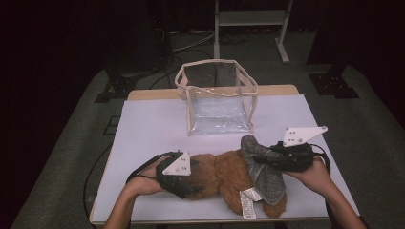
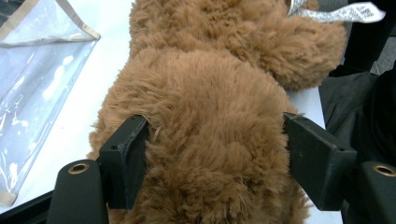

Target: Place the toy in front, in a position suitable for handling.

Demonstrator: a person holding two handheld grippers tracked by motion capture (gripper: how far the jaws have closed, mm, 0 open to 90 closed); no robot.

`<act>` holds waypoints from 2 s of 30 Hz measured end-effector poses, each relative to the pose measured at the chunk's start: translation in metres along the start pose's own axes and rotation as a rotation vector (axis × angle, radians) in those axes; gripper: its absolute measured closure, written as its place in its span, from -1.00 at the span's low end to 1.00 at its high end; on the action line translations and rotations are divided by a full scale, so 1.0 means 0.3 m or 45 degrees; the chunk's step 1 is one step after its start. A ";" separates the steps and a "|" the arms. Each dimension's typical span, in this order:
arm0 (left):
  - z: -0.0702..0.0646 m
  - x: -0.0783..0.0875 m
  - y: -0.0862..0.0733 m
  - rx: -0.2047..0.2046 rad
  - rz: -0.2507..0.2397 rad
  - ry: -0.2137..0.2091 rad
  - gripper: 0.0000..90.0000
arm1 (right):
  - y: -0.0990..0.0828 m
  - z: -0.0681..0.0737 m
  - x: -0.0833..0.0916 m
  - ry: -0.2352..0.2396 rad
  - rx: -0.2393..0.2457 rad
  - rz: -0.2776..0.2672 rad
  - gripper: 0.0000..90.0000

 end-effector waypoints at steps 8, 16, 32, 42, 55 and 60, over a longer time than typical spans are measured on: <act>0.001 -0.005 0.007 -0.012 -0.004 0.013 -0.40 | -0.129 -0.020 0.044 -0.004 -0.134 -0.004 0.57; -0.013 0.006 0.001 -0.024 0.012 -0.002 -0.40 | -0.196 -0.054 0.097 -0.038 -0.208 0.008 0.57; -0.041 -0.004 0.007 -0.054 0.009 -0.010 -0.40 | 0.089 0.022 -0.148 0.119 0.089 0.210 0.56; -0.008 0.030 0.020 0.017 -0.057 0.057 -0.62 | 0.012 0.021 -0.131 0.127 0.014 0.176 0.57; -0.024 -0.014 -0.023 0.054 0.002 -0.026 -0.67 | -0.033 0.054 -0.031 0.094 0.009 0.112 0.57; -0.025 -0.010 -0.031 0.041 0.010 -0.021 -0.67 | -0.070 0.019 0.041 0.040 -0.045 0.080 0.57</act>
Point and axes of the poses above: each handheld gripper's, and its own axes: x roughly backward along the jaws, y roughly out of its top, z roughly to its left, the point moved 7 cm from there along -x, roughly forward along the jaws
